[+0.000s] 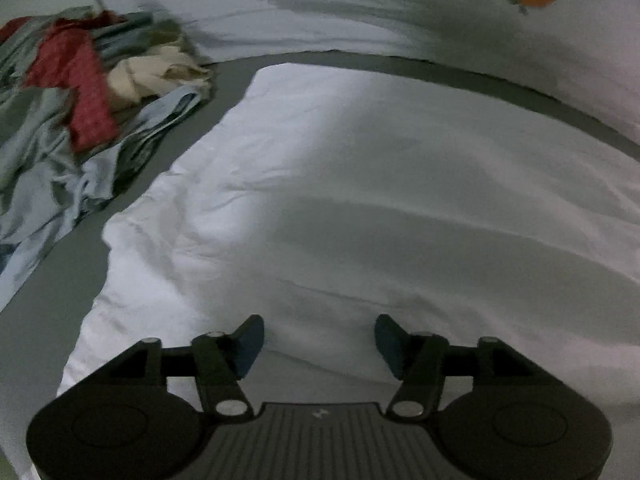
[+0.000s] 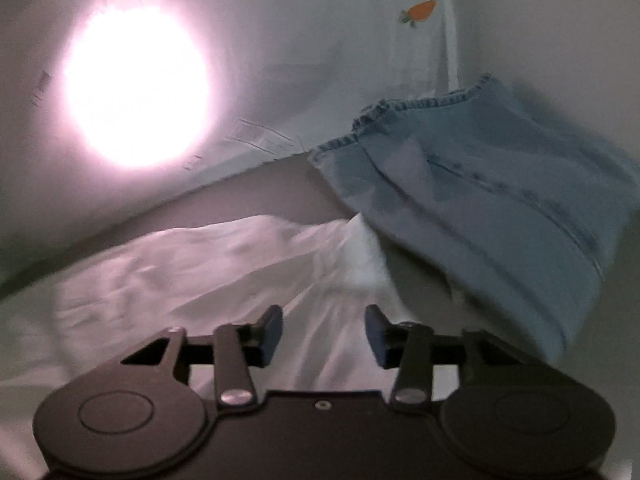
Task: Fold clothes
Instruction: 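Grasp the shirt edge beside the blue jeans with the right gripper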
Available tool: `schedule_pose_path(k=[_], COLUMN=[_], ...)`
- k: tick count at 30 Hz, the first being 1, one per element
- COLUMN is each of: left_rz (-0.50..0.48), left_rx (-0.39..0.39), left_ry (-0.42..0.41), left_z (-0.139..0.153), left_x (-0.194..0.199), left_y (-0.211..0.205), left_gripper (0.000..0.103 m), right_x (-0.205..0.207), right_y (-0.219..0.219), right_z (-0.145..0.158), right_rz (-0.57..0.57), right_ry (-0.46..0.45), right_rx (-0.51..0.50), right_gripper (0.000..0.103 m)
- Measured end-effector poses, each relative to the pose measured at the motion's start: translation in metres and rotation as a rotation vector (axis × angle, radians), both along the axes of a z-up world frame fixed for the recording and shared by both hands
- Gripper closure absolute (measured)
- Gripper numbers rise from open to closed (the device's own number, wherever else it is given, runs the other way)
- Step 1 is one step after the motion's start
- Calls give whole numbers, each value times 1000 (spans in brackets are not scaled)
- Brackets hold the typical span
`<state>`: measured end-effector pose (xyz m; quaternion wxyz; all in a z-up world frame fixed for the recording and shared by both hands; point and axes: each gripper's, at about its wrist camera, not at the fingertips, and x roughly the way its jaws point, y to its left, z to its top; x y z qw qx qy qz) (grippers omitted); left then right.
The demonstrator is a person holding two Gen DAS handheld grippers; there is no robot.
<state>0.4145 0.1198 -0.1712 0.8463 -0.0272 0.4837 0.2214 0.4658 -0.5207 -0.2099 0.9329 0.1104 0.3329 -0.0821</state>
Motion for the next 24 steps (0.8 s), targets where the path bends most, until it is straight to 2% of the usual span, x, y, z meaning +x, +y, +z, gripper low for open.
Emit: schedule_pose_path(k=[2,5,6,7,8,9,12,13,16,18,21,23,24], left_rz=[30,45,46,48,49,54,69,77,113,150,169,147,134], left_rx=[10,39,53,67,80,89,89,85,49,-8,-40,-17,-5], left_ry=[9,35,46,55,62,66,62,55,35,25,14,13,10], left_z=[0,1,1,1,0,0,0,-1,-4,-4,-4,-2,0], left_x=[1,4,6,8,9,10,8,7,2,0,-2,-3,-3], left_y=[2,-4,-5,-6,-6,-9,-9,-7,4,14,18,13,10], left_gripper=[32,28,27,26,24,22,18,16,7,6,6,7,7], right_x=[31,61,65,69,72,76,89,96,114,117,114,98,86], right_y=[-13,-27,-27,-26,-23,-20,-12,-15,-26,-18,-6,-6,-6], right_z=[-9,-19,-22,-24,-24,-23,-13,-12,-24,-28,-22,-7,2], right_rz=[6,15,37,59,86,112,70,36,-22,-13,40,78,96], right_ry=[15,35,53,66,49,48,4,-2,28,45,80,54,27], right_rx=[-41,-9,-10,-15,-42,-44,-171,-184,-131,-178,-258,-229,-209], right_gripper=[45,43,46,57,84,91,92,92,91,89,76,42,35])
